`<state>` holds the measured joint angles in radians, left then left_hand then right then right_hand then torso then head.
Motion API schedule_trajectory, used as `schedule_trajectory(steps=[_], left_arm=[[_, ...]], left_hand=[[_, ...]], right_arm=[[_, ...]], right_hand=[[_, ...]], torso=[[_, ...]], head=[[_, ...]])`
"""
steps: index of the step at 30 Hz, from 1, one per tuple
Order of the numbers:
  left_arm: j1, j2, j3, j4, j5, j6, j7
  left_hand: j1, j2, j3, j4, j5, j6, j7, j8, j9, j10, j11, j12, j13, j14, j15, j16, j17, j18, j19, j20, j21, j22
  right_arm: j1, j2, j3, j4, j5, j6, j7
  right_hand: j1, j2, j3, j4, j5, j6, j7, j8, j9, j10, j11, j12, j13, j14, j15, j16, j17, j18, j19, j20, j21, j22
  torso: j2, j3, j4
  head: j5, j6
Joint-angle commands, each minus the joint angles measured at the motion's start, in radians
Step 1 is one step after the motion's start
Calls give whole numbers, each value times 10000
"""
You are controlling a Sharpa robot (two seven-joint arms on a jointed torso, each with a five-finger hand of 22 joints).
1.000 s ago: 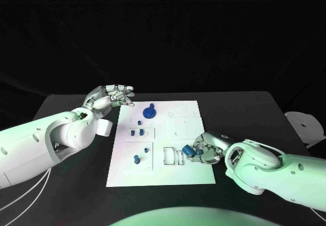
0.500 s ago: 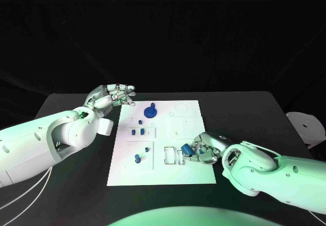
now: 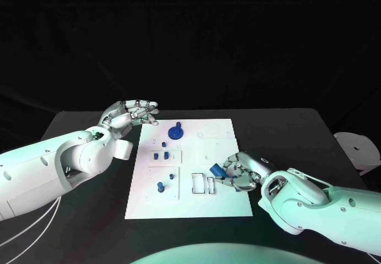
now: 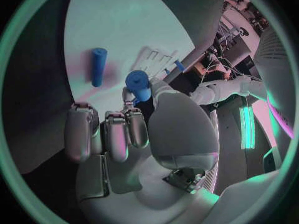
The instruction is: Assemble the parts on the task board
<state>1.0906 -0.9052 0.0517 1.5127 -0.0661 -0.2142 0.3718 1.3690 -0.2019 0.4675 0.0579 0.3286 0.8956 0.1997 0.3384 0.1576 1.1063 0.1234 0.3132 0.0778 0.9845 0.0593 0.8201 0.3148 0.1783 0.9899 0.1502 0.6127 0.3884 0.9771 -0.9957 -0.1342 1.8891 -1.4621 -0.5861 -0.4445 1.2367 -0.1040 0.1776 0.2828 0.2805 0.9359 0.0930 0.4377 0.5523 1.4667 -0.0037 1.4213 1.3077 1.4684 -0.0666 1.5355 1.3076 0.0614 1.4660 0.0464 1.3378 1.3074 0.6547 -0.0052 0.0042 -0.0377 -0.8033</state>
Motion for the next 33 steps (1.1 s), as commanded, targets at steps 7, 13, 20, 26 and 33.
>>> schedule_trajectory(steps=[7,13,20,26,33], left_arm=[[1,54,-1,-1,52,152,63],[1,70,-3,3,52,153,66],[1,62,-4,16,52,144,69],[1,57,-4,23,53,146,68],[1,51,-4,23,53,148,63]], left_hand=[[-20,64,-52,-17,32,-8,47,-46,-15,-21,47,-55,13,-2,25,-31,-15,26,77,-5,-43,-17],[-20,64,-52,-17,32,-8,47,-46,-15,-21,47,-55,13,-2,25,-31,-15,26,77,-5,-43,-17],[-20,64,-52,-17,32,-8,47,-46,-15,-21,47,-55,13,-2,25,-31,-15,26,77,-5,-43,-17],[-20,64,-52,-17,32,-8,47,-46,-15,-21,47,-55,13,-2,25,-31,-15,26,77,-5,-43,-17],[-20,64,-52,-17,32,-8,47,-46,-15,-21,47,-55,13,-2,25,-31,-15,26,77,-5,-43,-17]], right_arm=[[274,96,31,265,810,-281,489],[304,498,22,124,1381,729,595],[283,821,3,-60,1672,1403,591],[274,966,-3,-171,1733,1507,514],[271,1066,-4,-323,1667,1402,366]], right_hand=[[427,314,104,3,-59,362,-301,132,210,329,-85,32,1321,831,-68,67,1614,-145,274,-86,35,1867],[215,311,120,93,-166,383,-265,90,209,316,-57,-9,1304,825,-52,59,1588,-139,256,-90,-18,1860],[-335,362,36,102,-214,522,-284,100,245,319,-65,-31,1310,826,-50,59,1592,-130,240,-84,-71,1857],[-553,373,1,104,-245,594,-305,111,271,321,-82,-49,1307,826,-64,58,1593,-131,245,-93,-67,1867],[-739,423,-6,103,-208,712,-350,156,311,333,-116,-49,1321,832,-91,66,1621,-133,253,-110,-55,1879]], torso=[[14,-12,13],[20,-9,17],[23,-15,12],[15,-10,-1],[19,-5,1]], head=[[2,33],[33,-12],[67,-58],[108,-73],[121,-68]])
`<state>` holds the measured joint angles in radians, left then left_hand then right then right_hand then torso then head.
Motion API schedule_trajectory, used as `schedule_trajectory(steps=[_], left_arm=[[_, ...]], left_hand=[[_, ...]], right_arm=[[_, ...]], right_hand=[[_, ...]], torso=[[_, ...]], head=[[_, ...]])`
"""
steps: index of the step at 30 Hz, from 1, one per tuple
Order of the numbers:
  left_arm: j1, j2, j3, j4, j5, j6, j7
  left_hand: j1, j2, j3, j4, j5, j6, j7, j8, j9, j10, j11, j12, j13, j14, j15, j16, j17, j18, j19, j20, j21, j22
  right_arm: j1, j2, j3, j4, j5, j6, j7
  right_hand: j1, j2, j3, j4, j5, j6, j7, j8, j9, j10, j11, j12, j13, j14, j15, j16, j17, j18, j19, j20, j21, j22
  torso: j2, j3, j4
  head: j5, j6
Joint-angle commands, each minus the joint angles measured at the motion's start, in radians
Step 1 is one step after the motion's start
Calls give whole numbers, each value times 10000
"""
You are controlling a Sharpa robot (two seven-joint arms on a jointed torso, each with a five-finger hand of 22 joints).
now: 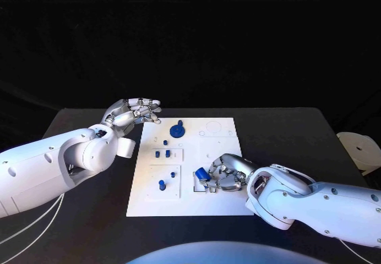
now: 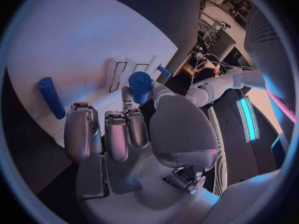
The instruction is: Assemble the parts on the task board
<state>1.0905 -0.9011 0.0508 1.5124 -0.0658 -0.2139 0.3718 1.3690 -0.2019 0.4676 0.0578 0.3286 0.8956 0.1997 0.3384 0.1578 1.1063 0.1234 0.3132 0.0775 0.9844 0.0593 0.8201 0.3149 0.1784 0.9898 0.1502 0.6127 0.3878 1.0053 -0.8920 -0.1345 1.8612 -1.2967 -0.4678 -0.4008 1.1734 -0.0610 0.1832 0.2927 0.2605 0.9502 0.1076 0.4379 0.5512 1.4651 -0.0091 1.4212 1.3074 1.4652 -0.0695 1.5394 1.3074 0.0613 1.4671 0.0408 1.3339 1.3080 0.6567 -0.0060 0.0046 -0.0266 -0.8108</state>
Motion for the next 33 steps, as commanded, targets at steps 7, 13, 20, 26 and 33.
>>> schedule_trajectory(steps=[7,13,20,26,33], left_arm=[[3,5,5,28,49,147,52],[4,0,5,32,49,149,43],[4,-11,4,35,49,156,28],[4,-16,4,39,49,159,22],[4,-31,4,48,49,152,19]], left_hand=[[-20,65,-52,-16,32,-8,47,-46,-16,-21,47,-56,16,-2,26,-31,-16,25,78,-5,-43,-11],[-24,71,-64,-14,34,-8,47,-48,-22,-23,47,-57,20,-3,26,-30,-23,26,84,-4,-60,-20],[-24,71,-64,-14,34,-8,47,-48,-22,-23,47,-57,20,-3,26,-30,-23,26,84,-4,-60,-20],[-35,78,-68,-5,35,-7,47,-49,-25,-24,48,-58,22,-3,27,-29,-25,25,86,-2,-67,-24],[-35,78,-68,-5,35,-7,47,-49,-25,-24,48,-58,22,-3,27,-29,-25,25,86,-2,-67,-24]], right_arm=[[-11,82,-2,-124,-52,315,-39],[-10,118,-2,-144,-82,465,12],[-10,133,-2,-159,-91,542,37],[-10,151,-2,-190,-100,521,18],[-10,204,-2,-247,-191,498,-7]], right_hand=[[-339,21,-102,9,6,618,-518,171,356,335,-85,-110,1283,868,-83,33,1646,-134,246,-73,-18,1881],[-663,-93,-280,-4,377,632,-542,182,412,342,-107,-136,1283,867,-103,30,1638,-132,244,-97,-41,1888],[-674,-105,-292,-3,385,630,-542,181,415,341,-107,-139,1282,868,-104,32,1646,-130,242,-98,-49,1886],[-693,-116,-310,-1,391,630,-542,182,419,336,-107,-155,1270,868,-105,33,1648,-132,244,-99,-44,1889],[-1714,-12,-965,18,-978,632,-556,236,557,310,-111,-260,1227,857,-112,13,1596,-113,213,-109,-167,1878]], torso=[[6,5,-6],[0,3,-1],[-1,2,-3],[1,-2,-6],[3,1,1]], head=[[16,-18],[28,-38],[49,-54],[57,-53],[56,-36]])
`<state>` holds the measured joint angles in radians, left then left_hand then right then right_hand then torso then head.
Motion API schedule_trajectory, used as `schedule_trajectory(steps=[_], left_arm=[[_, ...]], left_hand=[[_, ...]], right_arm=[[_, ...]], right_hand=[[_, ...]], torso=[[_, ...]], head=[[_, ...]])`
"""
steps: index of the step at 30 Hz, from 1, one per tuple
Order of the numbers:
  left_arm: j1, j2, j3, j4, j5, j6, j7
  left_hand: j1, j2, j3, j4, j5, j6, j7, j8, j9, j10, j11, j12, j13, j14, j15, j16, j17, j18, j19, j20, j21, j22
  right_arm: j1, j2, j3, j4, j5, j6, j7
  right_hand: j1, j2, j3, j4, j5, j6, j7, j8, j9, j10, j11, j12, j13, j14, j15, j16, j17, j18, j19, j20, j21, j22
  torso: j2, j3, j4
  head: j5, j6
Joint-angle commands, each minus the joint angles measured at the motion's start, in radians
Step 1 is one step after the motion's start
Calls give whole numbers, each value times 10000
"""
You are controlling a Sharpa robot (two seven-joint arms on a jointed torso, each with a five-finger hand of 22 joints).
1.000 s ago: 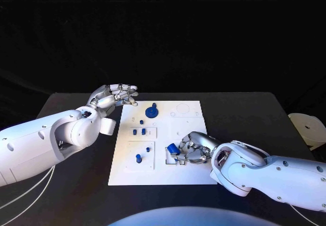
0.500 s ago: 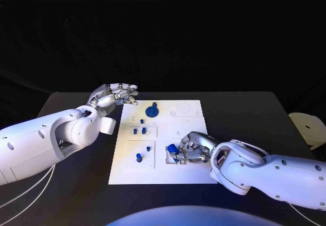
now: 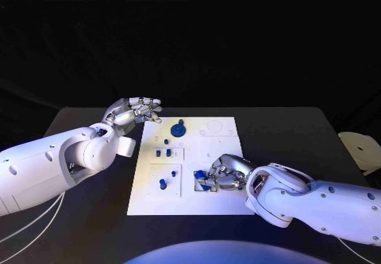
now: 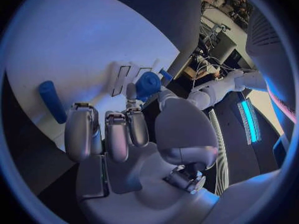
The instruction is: Assemble the parts on the task board
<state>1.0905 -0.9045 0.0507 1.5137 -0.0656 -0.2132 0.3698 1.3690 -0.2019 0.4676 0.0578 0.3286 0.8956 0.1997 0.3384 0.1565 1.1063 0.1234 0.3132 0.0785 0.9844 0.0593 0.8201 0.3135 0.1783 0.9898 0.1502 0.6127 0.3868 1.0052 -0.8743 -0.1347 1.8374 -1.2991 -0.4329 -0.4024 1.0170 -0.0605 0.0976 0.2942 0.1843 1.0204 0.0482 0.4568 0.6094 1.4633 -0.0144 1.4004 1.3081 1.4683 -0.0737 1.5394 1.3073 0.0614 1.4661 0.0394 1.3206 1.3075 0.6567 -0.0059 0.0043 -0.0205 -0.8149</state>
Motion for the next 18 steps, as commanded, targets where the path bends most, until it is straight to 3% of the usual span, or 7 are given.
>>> schedule_trajectory(steps=[1,2,5,10,13,18], left_arm=[[4,-1,5,37,47,145,39],[4,-5,5,40,47,144,39],[4,-12,5,42,47,140,40],[5,-19,5,44,47,137,42],[5,-23,5,46,47,135,43],[5,-37,5,48,47,128,43]], left_hand=[[-35,78,-68,-5,34,-7,48,-49,-12,-24,48,-59,12,-3,28,-29,-11,25,87,-2,-67,-14],[-35,78,-68,-5,34,-7,48,-49,-12,-24,48,-59,12,-3,28,-29,-11,25,87,-2,-67,-14],[-43,84,-71,3,35,-7,48,-49,-13,-25,49,-59,13,-2,29,-28,-12,25,88,-1,-72,-17],[-43,84,-71,3,35,-7,48,-49,-13,-25,49,-59,13,-2,29,-28,-12,25,88,-1,-72,-17],[-43,84,-71,3,35,-7,48,-49,-13,-25,49,-59,13,-2,29,-28,-12,25,88,-1,-72,-17],[-43,84,-71,3,35,-7,48,-49,-13,-25,49,-59,13,-2,29,-28,-12,25,88,-1,-72,-17]], right_arm=[[-9,30,-1,-11,-171,150,20],[-9,34,-1,-15,-175,143,37],[-9,40,-1,-20,-180,113,95],[-9,37,-1,4,-183,66,203],[-9,15,-1,43,-177,26,293],[-14,-73,-1,162,-167,-6,440]], right_hand=[[-264,-23,-208,5,-340,-83,46,50,-11,322,-59,-69,1212,823,-68,9,1583,-110,217,-94,-59,1878],[-653,-88,-468,-2,-628,-121,63,46,9,288,-47,-138,1166,816,-58,-2,1554,-96,189,-87,-142,1858],[-1010,-75,-839,20,-846,-172,83,54,59,273,-33,-163,1163,813,-40,-9,1540,-87,171,-74,-201,1849],[-1122,-32,-1054,11,-868,-206,89,57,92,252,-17,-208,1140,811,-32,-14,1530,-83,165,-63,-230,1848],[-1069,55,-1147,2,-743,-210,89,70,121,251,-16,-213,1143,812,-30,-14,1534,-85,170,-58,-225,1855],[-261,373,-1297,-26,49,-216,61,119,242,284,-37,-185,1196,822,-36,-2,1579,-96,209,-74,-172,1899]], torso=[[2,-2,4],[3,-3,5],[5,-1,0],[1,6,-3],[3,12,-4],[4,14,-6]], head=[[0,6],[5,8],[7,9],[11,10],[11,7],[25,7]])
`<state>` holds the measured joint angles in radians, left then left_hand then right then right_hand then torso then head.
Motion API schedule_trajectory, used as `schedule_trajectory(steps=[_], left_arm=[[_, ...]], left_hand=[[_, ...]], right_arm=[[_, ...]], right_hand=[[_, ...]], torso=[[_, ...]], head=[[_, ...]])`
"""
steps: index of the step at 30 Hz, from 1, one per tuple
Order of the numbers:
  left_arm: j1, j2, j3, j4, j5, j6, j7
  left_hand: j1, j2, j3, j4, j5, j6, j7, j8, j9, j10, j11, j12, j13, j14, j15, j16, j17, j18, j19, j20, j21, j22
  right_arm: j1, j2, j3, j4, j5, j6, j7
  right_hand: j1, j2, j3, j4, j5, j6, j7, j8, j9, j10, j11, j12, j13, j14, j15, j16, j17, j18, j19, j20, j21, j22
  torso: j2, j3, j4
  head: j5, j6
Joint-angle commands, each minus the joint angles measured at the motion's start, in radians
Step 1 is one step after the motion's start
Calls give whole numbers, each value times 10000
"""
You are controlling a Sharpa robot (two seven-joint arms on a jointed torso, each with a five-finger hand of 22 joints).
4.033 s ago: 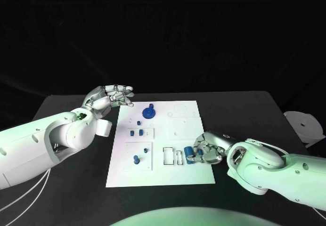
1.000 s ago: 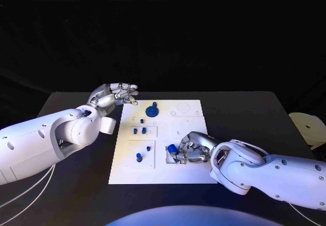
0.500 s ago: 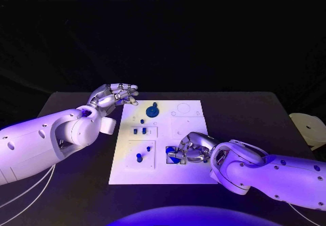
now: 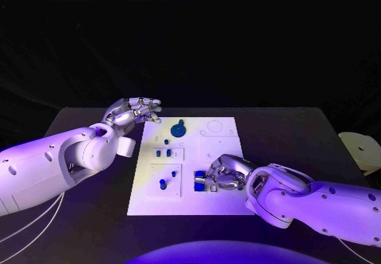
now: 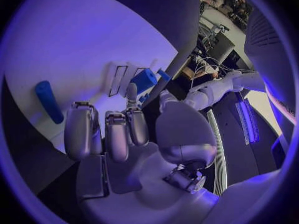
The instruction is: Assemble the parts on the task board
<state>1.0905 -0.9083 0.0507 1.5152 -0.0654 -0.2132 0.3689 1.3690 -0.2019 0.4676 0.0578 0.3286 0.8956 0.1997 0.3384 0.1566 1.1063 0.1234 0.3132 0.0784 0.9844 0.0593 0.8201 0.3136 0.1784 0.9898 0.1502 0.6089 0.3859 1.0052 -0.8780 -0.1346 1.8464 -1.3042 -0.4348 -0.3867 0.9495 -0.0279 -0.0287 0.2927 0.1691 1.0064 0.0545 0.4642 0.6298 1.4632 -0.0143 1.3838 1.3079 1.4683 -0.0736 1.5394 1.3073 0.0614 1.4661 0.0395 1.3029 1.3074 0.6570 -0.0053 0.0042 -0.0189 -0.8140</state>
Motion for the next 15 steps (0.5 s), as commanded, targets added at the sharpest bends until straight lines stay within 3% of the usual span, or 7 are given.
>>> schedule_trajectory(steps=[1,4,9,11,15], left_arm=[[4,-1,5,34,46,127,52],[4,-5,5,35,46,127,51],[4,-12,5,33,46,120,52],[4,-11,5,32,46,120,53],[4,-4,5,33,46,125,53]], left_hand=[[-43,85,-71,3,35,-7,48,-49,-14,-25,49,-59,14,-3,29,-28,-13,24,88,-1,-34,-8],[-43,85,-71,3,35,-7,48,-49,-14,-25,49,-59,14,-3,29,-28,-13,24,88,-1,-34,-8],[-43,85,-71,3,35,-7,48,-49,-14,-25,49,-59,14,-3,29,-28,-13,24,88,-1,-34,-8],[-43,85,-71,3,35,-7,48,-49,-14,-25,49,-59,14,-3,29,-28,-13,24,88,-1,-34,-8],[-50,93,-74,11,37,-7,47,-50,-18,-27,48,-61,16,-3,29,-27,-17,25,92,1,-45,-14]], right_arm=[[-16,-61,-2,104,-114,22,319],[-22,-123,-2,176,-110,58,390],[-36,-217,-3,265,-118,164,453],[-39,-234,-3,260,-133,210,450],[-42,-229,-3,211,-188,256,388]], right_hand=[[539,67,-29,-29,252,-75,-3,49,49,292,-42,-7,1209,826,-48,2,1593,-98,211,-71,6,1903],[1342,53,-40,-59,396,-73,-26,55,105,315,-64,10,1240,835,-68,15,1639,-105,231,-88,32,1928],[2035,51,-6,-107,402,-56,-50,42,136,340,-88,35,1271,844,-86,29,1684,-117,258,-108,88,1957],[2439,83,82,-145,178,-46,-59,19,140,346,-97,30,1274,845,-98,32,1694,-121,268,-118,103,1968],[2644,99,138,-149,86,-38,-65,3,141,349,-103,26,1276,848,-102,36,1707,-127,277,-120,124,1977]], torso=[[1,9,-6],[-1,10,-4],[-1,8,-14],[-4,2,-17],[-6,-4,-9]], head=[[12,-1],[22,-12],[21,-20],[16,-25],[9,-25]])
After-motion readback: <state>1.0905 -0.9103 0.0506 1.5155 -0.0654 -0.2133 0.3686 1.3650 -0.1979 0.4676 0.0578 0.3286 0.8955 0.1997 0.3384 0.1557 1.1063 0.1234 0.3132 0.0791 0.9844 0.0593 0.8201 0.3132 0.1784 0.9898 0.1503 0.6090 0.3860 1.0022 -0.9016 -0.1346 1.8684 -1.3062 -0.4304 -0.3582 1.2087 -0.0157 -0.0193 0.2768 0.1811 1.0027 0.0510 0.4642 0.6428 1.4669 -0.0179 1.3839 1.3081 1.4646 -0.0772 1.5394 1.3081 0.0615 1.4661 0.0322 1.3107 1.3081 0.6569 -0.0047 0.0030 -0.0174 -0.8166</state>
